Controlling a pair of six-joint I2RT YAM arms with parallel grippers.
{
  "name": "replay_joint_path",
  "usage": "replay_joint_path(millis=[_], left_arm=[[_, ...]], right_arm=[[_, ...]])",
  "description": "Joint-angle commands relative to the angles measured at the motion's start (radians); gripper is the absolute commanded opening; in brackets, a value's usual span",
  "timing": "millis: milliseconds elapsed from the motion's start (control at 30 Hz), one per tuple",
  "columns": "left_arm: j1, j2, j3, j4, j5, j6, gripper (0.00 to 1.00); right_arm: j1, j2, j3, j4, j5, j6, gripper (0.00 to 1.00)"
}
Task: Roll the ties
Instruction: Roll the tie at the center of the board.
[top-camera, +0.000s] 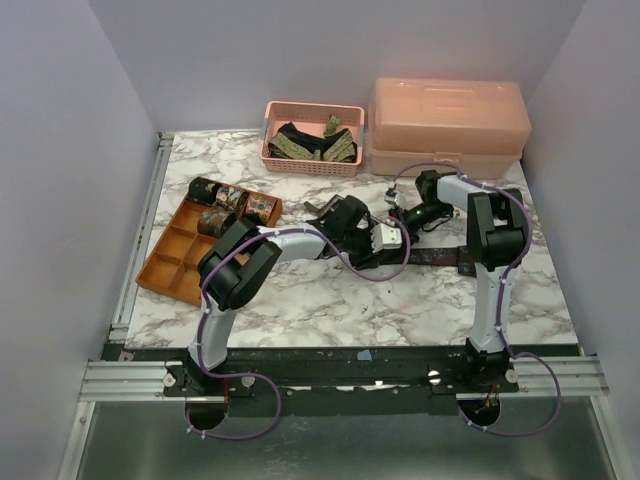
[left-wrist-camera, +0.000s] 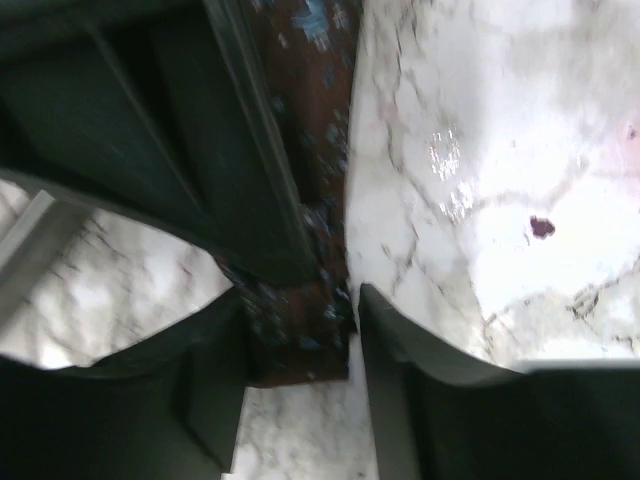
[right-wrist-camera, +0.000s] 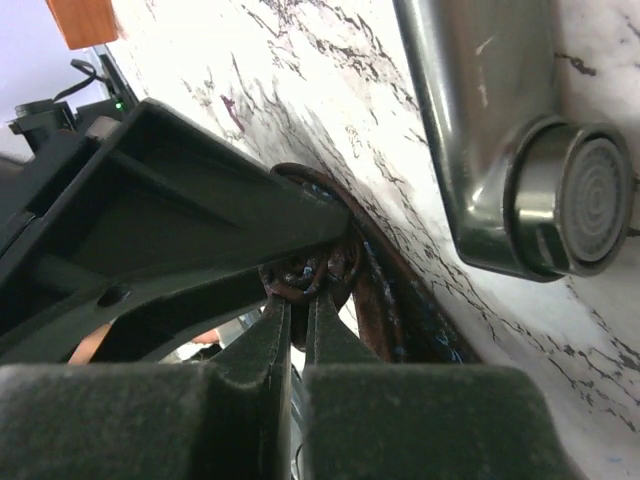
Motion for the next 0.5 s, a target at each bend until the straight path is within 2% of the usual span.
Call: replay_joint_path(millis=[0,133,200,300,467], left_arm=[[0.032,0.061,-0.140,-0.153,-0.020,0.005,0.58],[0.101,-0.029,-0.218,0.091,0.133,-0.074,0.71],[0.112,-0.066,-0.269,0.200,0.212,-0.061,0.79],[0.111,-0.083,-0.322,0.325,0.256,-0.056,0.81],[0.083,-0.045,-0.321,0.461,0.249,-0.155,0.81]], right_arm=[[-0.025,0.031,-0.034,0.064,0.081,0.010,0.00],[-0.045,0.082,-0.060,0.055,0.089,0.007,0.00],[-0.060,0.118,-0.071,0.047,0.081,0.005,0.01],[-0.080,0.157,-0.075,0.037,0.065,0.002,0.00],[-0.083,0.164,-0.087,0.028,0.027,-0.020,0.01]])
